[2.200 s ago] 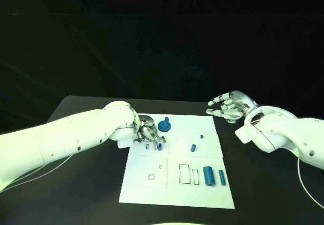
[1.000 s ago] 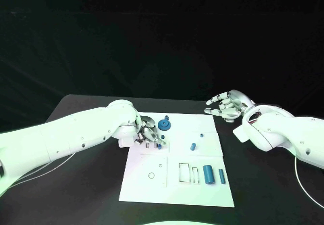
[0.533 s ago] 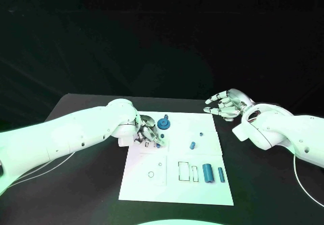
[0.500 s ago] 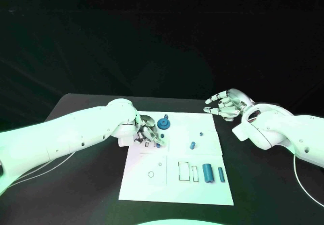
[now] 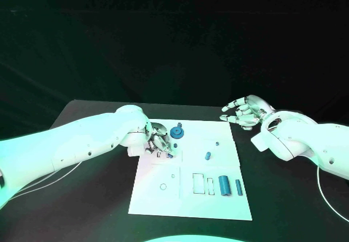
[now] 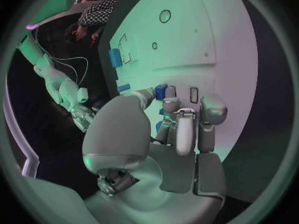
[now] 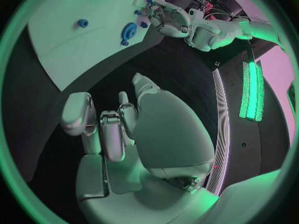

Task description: Assemble the parts on the task board

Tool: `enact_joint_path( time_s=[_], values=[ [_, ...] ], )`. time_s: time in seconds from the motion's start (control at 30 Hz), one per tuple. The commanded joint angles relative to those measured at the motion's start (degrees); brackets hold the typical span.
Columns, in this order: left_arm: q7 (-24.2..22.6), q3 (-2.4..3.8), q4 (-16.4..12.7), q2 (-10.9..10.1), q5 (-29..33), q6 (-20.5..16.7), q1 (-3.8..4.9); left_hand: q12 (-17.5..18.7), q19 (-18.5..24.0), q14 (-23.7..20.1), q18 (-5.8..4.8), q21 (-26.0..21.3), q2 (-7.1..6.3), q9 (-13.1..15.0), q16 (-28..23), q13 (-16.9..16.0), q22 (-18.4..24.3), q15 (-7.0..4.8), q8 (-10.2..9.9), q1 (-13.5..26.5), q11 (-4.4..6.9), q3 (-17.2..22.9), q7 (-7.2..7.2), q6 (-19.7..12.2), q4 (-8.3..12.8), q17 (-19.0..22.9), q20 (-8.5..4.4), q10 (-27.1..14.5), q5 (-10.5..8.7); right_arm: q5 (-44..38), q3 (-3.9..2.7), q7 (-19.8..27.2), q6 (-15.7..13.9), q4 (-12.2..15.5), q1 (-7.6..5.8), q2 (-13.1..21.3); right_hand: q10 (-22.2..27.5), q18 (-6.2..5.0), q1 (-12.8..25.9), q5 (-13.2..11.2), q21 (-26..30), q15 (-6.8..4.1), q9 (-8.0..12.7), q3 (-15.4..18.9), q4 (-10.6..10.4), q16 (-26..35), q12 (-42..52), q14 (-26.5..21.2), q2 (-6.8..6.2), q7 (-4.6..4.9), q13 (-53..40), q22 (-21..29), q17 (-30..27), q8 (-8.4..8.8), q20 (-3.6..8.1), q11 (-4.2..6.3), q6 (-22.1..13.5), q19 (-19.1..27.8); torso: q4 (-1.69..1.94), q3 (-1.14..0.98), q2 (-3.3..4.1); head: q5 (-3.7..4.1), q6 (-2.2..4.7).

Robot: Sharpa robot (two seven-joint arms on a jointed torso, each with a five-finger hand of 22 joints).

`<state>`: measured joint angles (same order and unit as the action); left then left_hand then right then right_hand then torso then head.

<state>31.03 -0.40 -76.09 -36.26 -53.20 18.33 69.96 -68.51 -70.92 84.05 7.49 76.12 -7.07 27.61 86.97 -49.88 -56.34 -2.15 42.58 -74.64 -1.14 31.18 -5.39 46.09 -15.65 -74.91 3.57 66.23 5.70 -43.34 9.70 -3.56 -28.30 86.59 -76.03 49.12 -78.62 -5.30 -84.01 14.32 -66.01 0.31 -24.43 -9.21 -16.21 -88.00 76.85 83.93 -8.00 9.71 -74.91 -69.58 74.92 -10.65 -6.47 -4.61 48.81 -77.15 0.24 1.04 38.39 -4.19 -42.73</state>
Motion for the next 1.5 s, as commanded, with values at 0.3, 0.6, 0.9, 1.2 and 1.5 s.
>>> enact_joint_path(
  time_s=[0.3, 0.6, 0.9, 1.2, 1.5],
  values=[
    [-0.34, -0.15, -0.06, -0.6, 3.51, -1.23, -0.13, -0.36, 0.12, 3.59, -1.01, 0.92, -3.2, 6.21, 0.31, -1.57, -0.99, -0.75, 4.0, 1.02, 0.72, 16.71, 0.75, -0.64, 6.21, -7.99, -0.18, 2.04, -0.07, -0.18, 0.01, 0.06, 1.29, 0.49, 0.08, 0.02, -0.56, -0.43, 0.67, 0.1, -0.08, -0.06, -0.11, -0.59, -0.25, 0.1, 0.37, 4.62, 0.67, -0.22, -0.57, -0.02, 8.89, -0.62, 0.3, 0.11, 0.32, -0.29, 0.01, 0.01, 0.0, 0.01, 0.4],
    [-0.28, -0.14, -1.27, -1.79, 6.0, -3.65, -0.15, -1.78, -0.28, 3.79, -1.09, 1.33, -4.26, 7.8, 0.43, -3.72, -1.6, -1.01, 4.82, 3.38, 1.01, 20.04, 1.02, -0.04, 8.43, -8.35, -0.34, 3.92, 0.28, -0.11, 0.02, -0.17, 1.46, 0.75, 0.12, 0.13, -0.46, -0.48, 0.89, 0.1, 0.15, -0.06, -0.12, -0.67, -0.3, 0.13, 0.25, 4.61, 0.74, -0.23, -0.41, 0.16, 8.81, -0.71, 0.31, 0.11, 0.3, -0.19, 0.03, 0.01, 0.01, -0.3, 0.16],
    [-0.53, -0.15, -2.99, -3.08, 4.24, -6.37, -0.18, -2.19, -1.31, 4.36, -1.34, 1.96, -5.13, 8.86, 0.99, -4.17, -2.95, -1.6, 5.66, 5.61, 1.69, 21.87, 1.76, 0.95, 9.71, -9.83, -0.81, 5.51, 0.63, -0.08, 0.04, -0.27, 1.65, 1.08, 0.15, 0.25, -0.39, -0.49, 0.99, 0.09, 0.19, -0.06, -0.12, -0.7, -0.3, 0.16, 0.17, 4.58, 0.75, -0.23, -0.32, 0.18, 8.71, -0.75, 0.31, 0.11, 0.28, -0.18, 0.1, -0.1, -0.04, -0.47, 0.31],
    [-1.12, -0.27, -4.49, -3.51, -0.6, -9.05, -0.31, -3.45, -3.02, 4.73, -1.82, 3.05, -7.38, 9.79, 1.33, -6.4, -5.37, -2.3, 6.44, 7.76, 2.47, 23.44, 2.57, 2.24, 10.95, -10.81, -1.49, 8.15, 4.45, -0.03, 0.04, -0.16, 2.05, 1.19, 0.16, 0.25, -0.32, -0.51, 1.07, 0.08, 0.28, -0.06, -0.12, -0.71, -0.3, 0.19, 0.09, 4.57, 0.73, -0.23, -0.22, 0.24, 8.65, -0.78, 0.32, 0.12, 0.25, -0.14, 0.02, -0.07, 0.0, -0.92, 0.47],
    [-0.02, -0.6, -4.73, -3.13, -5.02, -9.99, -0.41, -3.69, -3.5, 4.79, -1.95, 3.35, -7.62, 10.0, 1.38, -6.83, -6.07, -2.47, 6.62, 8.3, 2.66, 23.53, 2.77, 2.62, 11.04, -10.94, -1.66, 8.64, 5.64, 0.01, 0.04, -0.04, 2.2, 1.32, 0.18, 0.18, -0.29, -0.53, 1.23, 0.07, 0.37, -0.06, -0.1, -0.74, -0.3, 0.17, 0.09, 4.58, 0.67, -0.22, -0.2, 0.31, 8.7, -0.8, 0.32, 0.11, 0.12, -0.1, -0.02, -0.08, -0.07, -1.22, 0.58]
  ],
)
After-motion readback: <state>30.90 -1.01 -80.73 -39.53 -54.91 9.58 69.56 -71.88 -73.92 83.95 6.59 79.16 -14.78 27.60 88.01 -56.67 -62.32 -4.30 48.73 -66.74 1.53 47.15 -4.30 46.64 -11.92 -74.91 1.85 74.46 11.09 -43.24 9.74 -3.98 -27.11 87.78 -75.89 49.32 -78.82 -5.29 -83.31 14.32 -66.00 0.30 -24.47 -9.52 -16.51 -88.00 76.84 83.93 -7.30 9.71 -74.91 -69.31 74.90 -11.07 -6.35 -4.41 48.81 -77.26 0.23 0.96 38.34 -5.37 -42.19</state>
